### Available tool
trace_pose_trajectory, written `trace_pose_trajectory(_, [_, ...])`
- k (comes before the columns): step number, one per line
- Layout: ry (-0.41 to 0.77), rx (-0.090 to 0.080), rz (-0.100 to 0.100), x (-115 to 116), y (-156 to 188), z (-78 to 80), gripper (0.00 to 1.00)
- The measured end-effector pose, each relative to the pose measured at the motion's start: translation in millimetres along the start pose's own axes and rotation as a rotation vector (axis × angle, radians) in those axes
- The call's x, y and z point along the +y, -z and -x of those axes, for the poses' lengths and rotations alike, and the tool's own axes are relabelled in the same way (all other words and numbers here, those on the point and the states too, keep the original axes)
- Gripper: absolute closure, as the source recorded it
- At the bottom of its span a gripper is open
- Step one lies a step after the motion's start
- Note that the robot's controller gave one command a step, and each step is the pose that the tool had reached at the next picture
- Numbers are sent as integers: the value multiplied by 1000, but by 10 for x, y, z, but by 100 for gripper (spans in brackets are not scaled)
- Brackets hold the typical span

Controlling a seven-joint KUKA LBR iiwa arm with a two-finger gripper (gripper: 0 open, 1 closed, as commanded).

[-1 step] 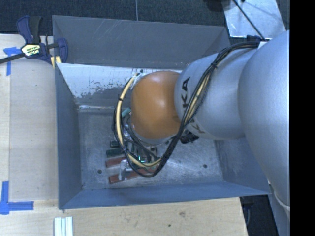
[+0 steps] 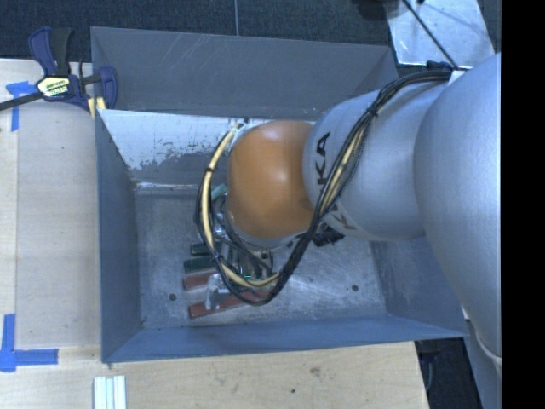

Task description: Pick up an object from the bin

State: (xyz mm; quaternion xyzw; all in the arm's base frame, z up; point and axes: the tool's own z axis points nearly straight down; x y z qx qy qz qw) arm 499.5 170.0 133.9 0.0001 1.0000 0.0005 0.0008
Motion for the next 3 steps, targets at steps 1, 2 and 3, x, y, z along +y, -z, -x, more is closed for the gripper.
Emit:
trace_pose_trajectory(1, [-37,-22,7,-145,-565,236,100])
trace_pose_trajectory(2, [-38,-22,7,-145,-565,236,100])
trace_pose_trajectory(3, [-31,-3,0,-282,964,334,100])
